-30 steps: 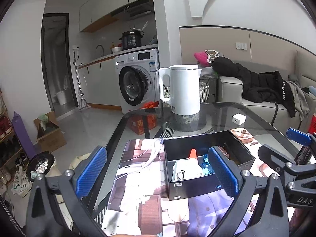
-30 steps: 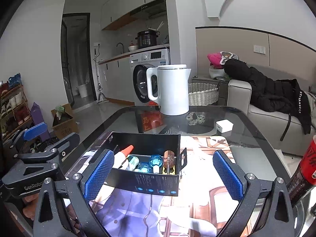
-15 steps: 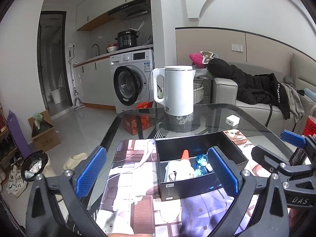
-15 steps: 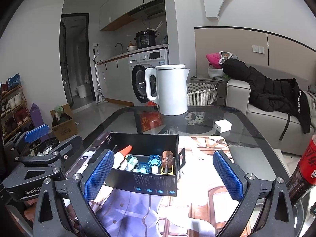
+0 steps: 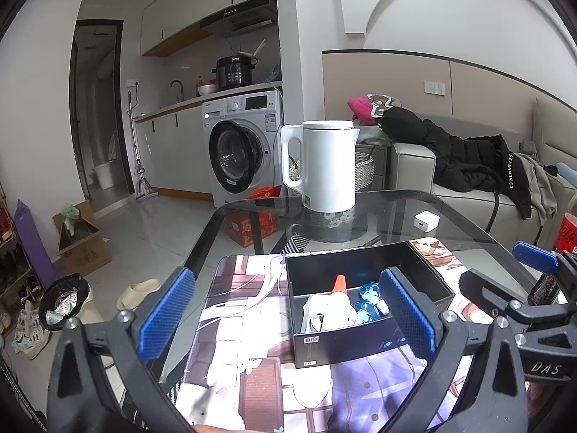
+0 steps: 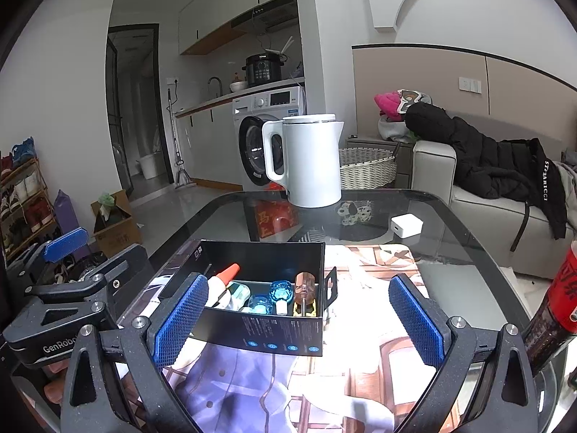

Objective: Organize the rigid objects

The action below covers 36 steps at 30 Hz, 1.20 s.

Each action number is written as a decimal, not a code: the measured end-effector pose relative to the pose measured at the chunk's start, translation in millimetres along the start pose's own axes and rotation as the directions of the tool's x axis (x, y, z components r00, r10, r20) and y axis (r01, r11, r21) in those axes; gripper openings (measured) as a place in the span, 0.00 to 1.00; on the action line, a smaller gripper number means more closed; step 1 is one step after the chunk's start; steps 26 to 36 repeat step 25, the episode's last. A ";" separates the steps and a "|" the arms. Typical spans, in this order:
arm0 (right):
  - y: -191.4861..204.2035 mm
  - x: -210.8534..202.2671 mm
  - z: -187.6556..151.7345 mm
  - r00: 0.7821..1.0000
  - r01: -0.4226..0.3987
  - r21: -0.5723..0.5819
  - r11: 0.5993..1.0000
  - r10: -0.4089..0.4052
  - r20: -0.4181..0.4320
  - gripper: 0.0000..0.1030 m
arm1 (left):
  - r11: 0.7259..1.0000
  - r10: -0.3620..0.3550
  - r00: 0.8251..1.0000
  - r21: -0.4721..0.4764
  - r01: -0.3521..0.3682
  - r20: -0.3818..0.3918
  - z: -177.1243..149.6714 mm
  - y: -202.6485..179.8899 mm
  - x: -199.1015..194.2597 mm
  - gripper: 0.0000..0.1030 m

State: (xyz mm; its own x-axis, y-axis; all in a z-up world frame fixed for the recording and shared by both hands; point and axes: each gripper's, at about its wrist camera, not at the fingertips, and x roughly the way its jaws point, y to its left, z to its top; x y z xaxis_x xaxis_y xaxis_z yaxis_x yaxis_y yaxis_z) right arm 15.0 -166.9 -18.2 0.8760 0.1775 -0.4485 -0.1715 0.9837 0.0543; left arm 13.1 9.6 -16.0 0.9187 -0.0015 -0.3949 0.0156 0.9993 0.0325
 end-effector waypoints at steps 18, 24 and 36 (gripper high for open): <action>1.4 3.1 -2.2 1.000 -0.008 -0.003 1.000 0.008 -0.012 0.99 | 1.000 0.004 1.000 0.001 -0.004 0.006 -0.5 -1.9 -0.8 1.00; 3.3 3.0 -2.7 1.000 -0.017 -0.009 1.000 0.017 -0.012 0.99 | 1.000 0.006 1.000 0.003 -0.006 0.009 -0.7 -1.1 -2.2 1.00; 3.9 2.5 -2.8 1.000 -0.011 -0.011 1.000 0.010 -0.010 0.99 | 1.000 0.006 1.000 0.004 -0.007 0.012 -0.9 -0.8 -2.4 1.00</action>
